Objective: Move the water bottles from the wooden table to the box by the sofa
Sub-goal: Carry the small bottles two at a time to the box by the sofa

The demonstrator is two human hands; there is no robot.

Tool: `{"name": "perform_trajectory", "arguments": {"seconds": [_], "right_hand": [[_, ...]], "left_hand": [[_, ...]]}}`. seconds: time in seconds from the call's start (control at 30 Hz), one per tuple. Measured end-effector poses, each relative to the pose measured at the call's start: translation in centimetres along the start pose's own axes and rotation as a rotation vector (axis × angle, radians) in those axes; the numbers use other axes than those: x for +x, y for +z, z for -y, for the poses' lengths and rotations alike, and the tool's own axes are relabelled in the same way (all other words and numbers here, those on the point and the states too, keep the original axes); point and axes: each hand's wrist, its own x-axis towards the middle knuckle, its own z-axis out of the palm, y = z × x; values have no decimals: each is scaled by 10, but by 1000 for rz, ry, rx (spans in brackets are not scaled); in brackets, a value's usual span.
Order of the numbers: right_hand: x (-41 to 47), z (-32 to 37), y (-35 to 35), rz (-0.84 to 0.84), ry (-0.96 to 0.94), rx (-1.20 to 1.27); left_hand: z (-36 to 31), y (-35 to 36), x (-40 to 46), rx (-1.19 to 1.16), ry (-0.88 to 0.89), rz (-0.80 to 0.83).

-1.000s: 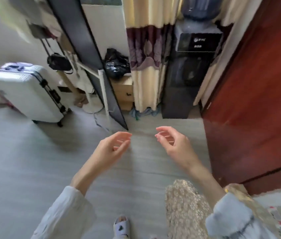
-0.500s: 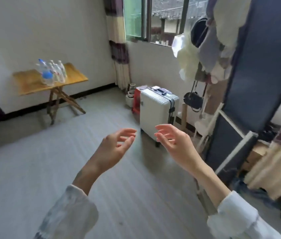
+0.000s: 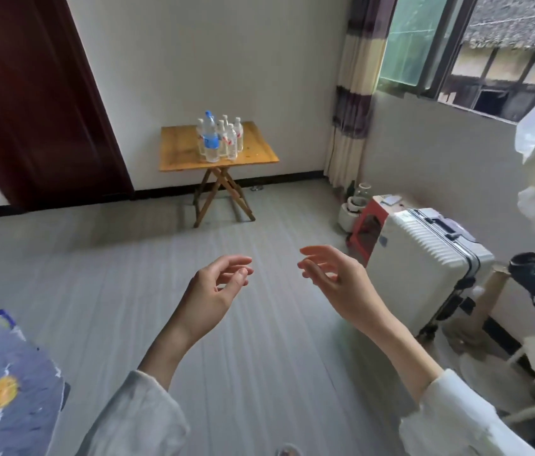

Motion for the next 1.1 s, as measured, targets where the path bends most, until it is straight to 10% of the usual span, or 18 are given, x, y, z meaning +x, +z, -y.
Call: {"name": "perform_trajectory", "arguments": {"seconds": [1.1], "right_hand": [[772,-161,107,136,-9,13]], "left_hand": [[183,-96,754,-3,-74,-98]]}}
